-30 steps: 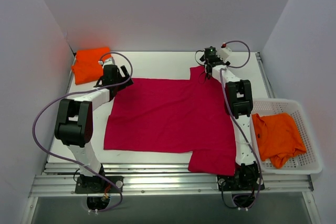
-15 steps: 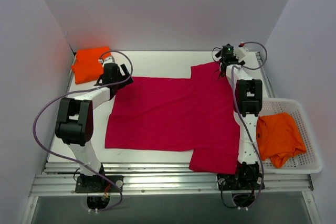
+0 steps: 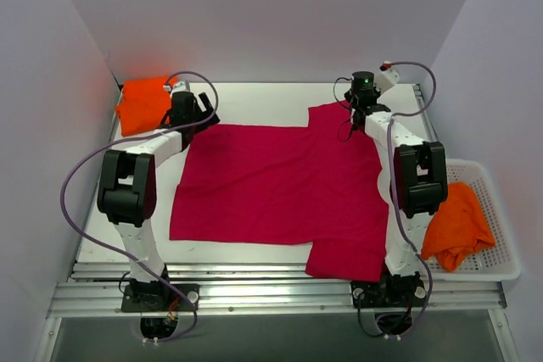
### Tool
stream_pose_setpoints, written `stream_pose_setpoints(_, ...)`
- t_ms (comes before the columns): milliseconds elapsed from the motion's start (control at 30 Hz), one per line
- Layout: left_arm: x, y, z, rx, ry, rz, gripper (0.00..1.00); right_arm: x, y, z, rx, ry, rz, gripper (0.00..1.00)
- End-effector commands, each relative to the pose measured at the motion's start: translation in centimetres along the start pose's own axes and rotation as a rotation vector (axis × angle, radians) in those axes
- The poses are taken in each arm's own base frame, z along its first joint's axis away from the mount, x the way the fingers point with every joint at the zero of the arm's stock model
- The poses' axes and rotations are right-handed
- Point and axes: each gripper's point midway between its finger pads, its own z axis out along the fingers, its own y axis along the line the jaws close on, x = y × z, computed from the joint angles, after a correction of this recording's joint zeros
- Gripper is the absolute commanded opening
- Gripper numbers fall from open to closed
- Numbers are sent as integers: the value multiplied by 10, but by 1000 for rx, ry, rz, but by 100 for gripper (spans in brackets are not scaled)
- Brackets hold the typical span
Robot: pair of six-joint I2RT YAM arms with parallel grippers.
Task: Fold and stack the t-shirts
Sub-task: Flatten the tshirt out
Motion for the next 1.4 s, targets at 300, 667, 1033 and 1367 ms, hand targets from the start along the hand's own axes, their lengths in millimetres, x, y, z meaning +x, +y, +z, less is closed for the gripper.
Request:
stream_pose_setpoints(300,21,-26,41,82,97,-35,3,98,-81,-5,208,224,-101,0)
stream_pose_setpoints(667,31,-22,49,74,115,-36,3,150,-114,-6,302,331,-130,0)
stream_pose_setpoints(1033,40,-15,65,38,140,-35,2,179,-99,27,266,386,-119,0)
stream_pose_setpoints(1367,36,-11,88,5,163,-47,2,182,-82,53,238,388,-106,0)
